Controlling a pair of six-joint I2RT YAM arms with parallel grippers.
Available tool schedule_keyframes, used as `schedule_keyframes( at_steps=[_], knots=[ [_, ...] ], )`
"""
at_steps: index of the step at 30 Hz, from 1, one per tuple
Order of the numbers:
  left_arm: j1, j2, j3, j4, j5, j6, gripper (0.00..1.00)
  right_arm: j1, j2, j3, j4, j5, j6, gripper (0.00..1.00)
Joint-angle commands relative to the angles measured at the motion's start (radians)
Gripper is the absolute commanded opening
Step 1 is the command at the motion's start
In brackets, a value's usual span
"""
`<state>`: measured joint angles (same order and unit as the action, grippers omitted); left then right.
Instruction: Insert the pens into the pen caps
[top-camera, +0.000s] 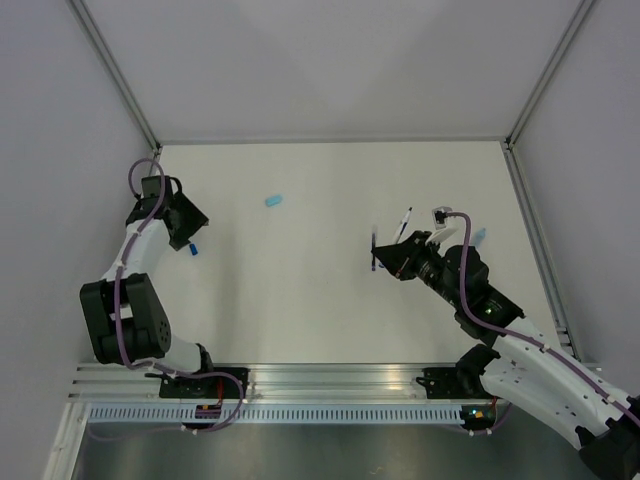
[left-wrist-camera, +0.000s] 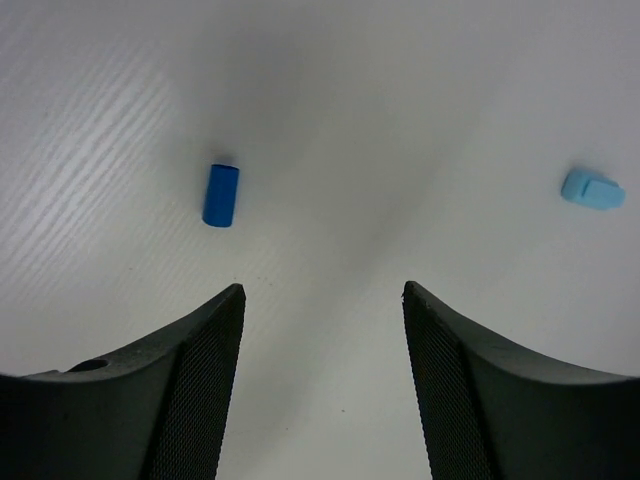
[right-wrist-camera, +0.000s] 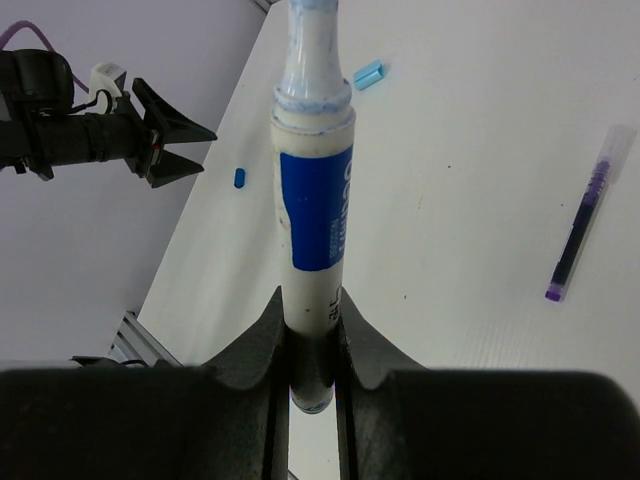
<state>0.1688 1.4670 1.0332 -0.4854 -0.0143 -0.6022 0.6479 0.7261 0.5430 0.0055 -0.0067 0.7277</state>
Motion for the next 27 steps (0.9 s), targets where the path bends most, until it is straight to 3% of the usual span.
schedule_keyframes(
  at_steps=[1, 19, 27],
  knots=[
    [0.06, 0.038, 0.045, -0.036, 0.01, 0.013, 0.69, -0.002, -0.016, -0.009, 0.05, -0.032, 0.027, 0.0],
    [0.103, 0.309, 0.102, -0.078, -0.107, 0.058, 0.6, -0.002, -0.036, -0.003, 0.07, -0.104, 0.027, 0.0],
    [0.113, 0.374, 0.125, -0.068, -0.088, 0.073, 0.54, -0.002, -0.068, -0.003, 0.057, -0.098, 0.027, 0.0]
  ],
)
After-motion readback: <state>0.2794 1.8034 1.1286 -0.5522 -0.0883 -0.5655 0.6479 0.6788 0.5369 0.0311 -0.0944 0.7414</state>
